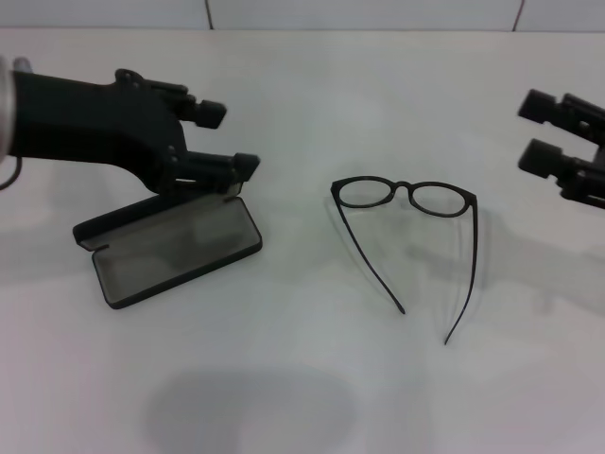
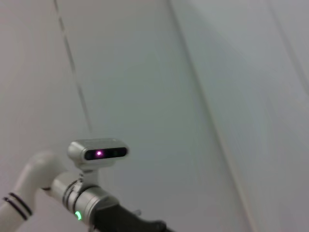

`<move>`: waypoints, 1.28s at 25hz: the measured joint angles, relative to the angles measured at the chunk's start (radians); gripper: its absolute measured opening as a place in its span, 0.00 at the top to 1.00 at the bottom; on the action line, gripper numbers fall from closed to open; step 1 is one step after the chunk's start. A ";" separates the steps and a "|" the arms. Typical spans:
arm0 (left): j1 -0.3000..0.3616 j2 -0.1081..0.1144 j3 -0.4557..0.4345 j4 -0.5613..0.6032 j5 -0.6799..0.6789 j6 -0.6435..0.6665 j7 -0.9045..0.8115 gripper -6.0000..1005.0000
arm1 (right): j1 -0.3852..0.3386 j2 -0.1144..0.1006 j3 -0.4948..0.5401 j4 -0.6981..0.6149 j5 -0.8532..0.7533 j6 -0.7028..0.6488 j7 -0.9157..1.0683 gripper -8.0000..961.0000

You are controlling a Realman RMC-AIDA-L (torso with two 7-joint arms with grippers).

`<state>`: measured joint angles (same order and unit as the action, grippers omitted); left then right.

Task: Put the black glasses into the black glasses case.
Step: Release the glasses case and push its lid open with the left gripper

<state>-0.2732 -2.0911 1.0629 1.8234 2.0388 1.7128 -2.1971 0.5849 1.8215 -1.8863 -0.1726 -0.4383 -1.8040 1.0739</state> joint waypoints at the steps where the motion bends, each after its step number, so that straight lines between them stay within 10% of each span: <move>1: -0.014 0.000 0.037 0.026 0.066 -0.006 -0.025 0.31 | -0.014 0.002 0.010 -0.002 0.000 -0.001 -0.004 0.17; 7: -0.091 -0.002 0.331 0.017 0.603 -0.085 -0.176 0.31 | -0.033 0.006 0.019 -0.009 0.003 -0.004 -0.009 0.17; 11: -0.132 -0.002 0.404 -0.066 0.719 -0.109 -0.205 0.31 | -0.029 0.006 0.019 -0.010 0.003 -0.006 -0.006 0.17; 32: -0.253 -0.001 0.428 -0.320 0.790 -0.134 -0.270 0.39 | -0.026 0.013 0.019 -0.023 0.001 -0.015 -0.007 0.17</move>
<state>-0.5264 -2.0925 1.4905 1.5031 2.8288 1.5785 -2.4676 0.5588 1.8343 -1.8668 -0.1954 -0.4370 -1.8191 1.0668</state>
